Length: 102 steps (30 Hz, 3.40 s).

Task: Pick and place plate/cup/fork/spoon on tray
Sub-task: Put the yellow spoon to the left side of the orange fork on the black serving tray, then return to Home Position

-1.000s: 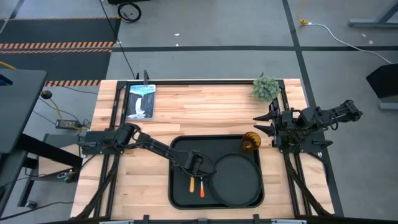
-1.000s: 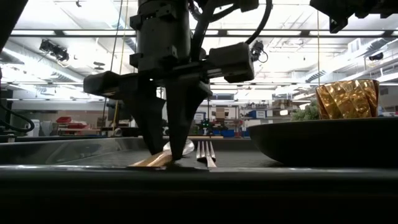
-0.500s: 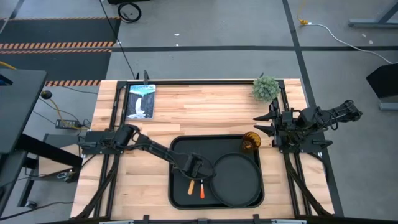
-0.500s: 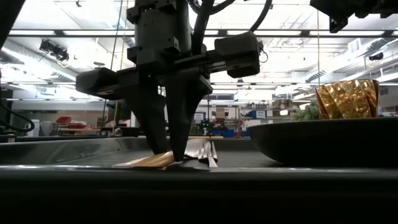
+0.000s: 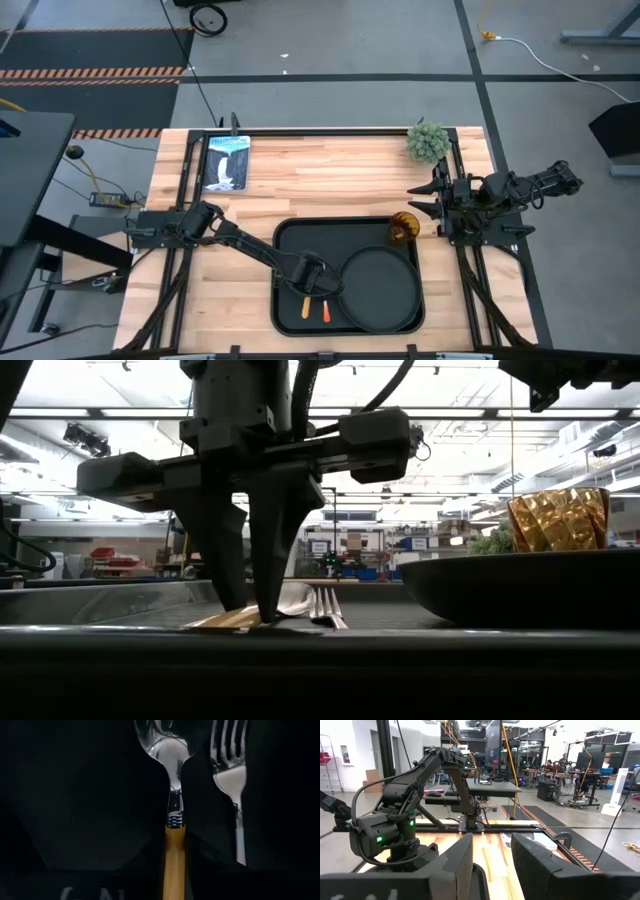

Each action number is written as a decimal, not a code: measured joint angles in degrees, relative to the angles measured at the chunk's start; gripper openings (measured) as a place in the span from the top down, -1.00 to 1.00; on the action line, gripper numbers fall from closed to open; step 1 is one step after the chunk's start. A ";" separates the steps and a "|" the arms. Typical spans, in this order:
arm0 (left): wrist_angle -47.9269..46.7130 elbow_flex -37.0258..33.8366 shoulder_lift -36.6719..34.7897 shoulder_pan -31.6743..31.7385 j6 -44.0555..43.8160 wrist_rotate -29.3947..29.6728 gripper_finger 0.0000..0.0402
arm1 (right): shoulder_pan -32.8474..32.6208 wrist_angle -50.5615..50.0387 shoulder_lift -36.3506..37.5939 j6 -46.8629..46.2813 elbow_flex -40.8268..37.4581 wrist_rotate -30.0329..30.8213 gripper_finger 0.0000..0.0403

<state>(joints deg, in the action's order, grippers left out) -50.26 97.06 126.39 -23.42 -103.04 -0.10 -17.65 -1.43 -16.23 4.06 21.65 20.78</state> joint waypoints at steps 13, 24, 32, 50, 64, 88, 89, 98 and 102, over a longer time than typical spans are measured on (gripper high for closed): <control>0.39 0.00 -0.02 -1.18 -6.22 -1.43 0.65 | 0.00 -0.98 0.00 -0.40 0.00 0.01 0.30; 1.24 0.00 -0.02 -1.95 -7.33 -1.18 0.54 | 0.00 -1.29 0.00 -0.44 0.00 -0.07 0.30; 0.19 0.22 -0.02 -1.48 -3.79 -1.09 0.25 | 0.00 -1.39 0.00 -0.44 0.00 -0.16 0.30; -16.23 24.05 -0.02 3.35 51.50 11.38 0.11 | 0.00 -3.38 8.93 1.88 -4.44 -1.31 0.30; -8.45 30.88 -0.44 4.04 106.26 29.64 0.24 | 0.00 10.50 16.12 2.03 -17.88 -7.42 0.30; -1.31 30.88 -2.86 19.23 136.78 18.47 0.57 | 2.28 16.48 15.99 1.83 -21.31 3.85 0.31; -1.16 30.88 -2.86 19.23 136.78 18.47 0.59 | 3.10 17.06 15.99 3.21 -21.31 4.30 0.32; -0.57 30.88 -2.86 18.71 133.22 15.05 0.68 | 11.45 21.03 15.88 3.19 -21.31 7.16 0.50; -0.57 30.88 -2.86 18.81 128.94 11.55 0.74 | 12.24 20.92 15.87 3.67 -21.31 11.67 0.51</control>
<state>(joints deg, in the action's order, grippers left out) -50.83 127.94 123.52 -4.61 25.89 11.45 -5.41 19.49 -0.36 7.73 0.34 32.44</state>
